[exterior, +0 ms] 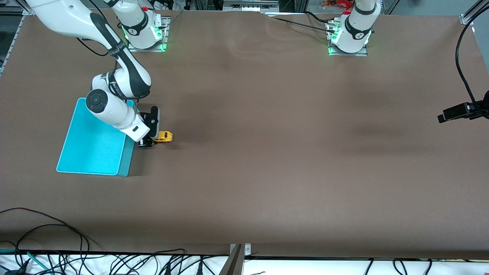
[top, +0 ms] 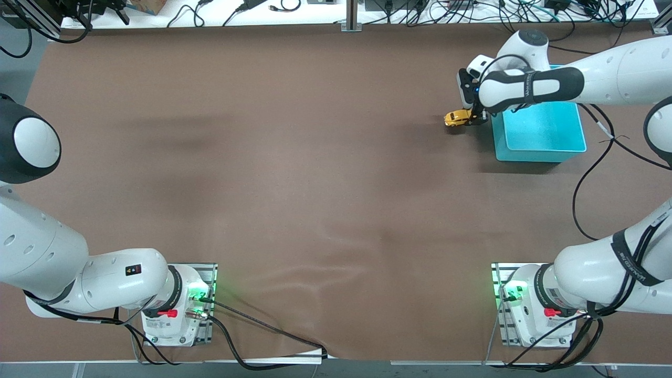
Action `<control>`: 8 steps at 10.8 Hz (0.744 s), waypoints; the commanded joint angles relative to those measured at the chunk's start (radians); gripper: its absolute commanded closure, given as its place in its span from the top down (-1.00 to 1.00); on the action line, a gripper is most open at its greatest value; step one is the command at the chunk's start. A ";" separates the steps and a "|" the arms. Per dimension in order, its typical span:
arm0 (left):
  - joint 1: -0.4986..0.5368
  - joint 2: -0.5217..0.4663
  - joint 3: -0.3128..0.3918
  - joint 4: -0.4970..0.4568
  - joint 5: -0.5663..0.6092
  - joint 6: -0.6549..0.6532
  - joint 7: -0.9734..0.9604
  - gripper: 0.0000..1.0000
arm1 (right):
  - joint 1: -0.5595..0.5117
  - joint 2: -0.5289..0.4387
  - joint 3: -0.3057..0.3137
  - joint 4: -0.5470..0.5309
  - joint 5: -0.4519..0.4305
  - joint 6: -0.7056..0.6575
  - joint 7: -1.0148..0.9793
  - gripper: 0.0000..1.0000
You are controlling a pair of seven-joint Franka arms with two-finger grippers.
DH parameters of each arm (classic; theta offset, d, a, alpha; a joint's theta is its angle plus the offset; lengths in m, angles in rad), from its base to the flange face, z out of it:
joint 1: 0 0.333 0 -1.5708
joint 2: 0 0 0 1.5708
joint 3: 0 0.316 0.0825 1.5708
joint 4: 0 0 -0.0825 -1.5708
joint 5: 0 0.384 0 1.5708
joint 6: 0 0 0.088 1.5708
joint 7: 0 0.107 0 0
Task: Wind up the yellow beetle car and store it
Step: 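Lift the car with the right gripper and carry it into the bin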
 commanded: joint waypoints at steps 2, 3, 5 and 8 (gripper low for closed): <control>-0.005 -0.020 0.007 -0.019 -0.021 0.007 0.000 1.00 | -0.004 -0.156 0.006 0.019 0.039 -0.202 -0.012 -1.00; -0.005 -0.020 0.005 -0.019 -0.021 0.009 0.000 1.00 | -0.004 -0.207 0.005 0.024 0.084 -0.271 -0.014 -1.00; -0.005 -0.020 0.005 -0.019 -0.021 0.009 0.000 1.00 | -0.010 -0.245 -0.005 0.094 0.106 -0.416 -0.038 -1.00; -0.005 -0.020 0.005 -0.019 -0.021 0.009 0.002 1.00 | -0.036 -0.210 -0.098 0.194 0.093 -0.520 -0.202 -1.00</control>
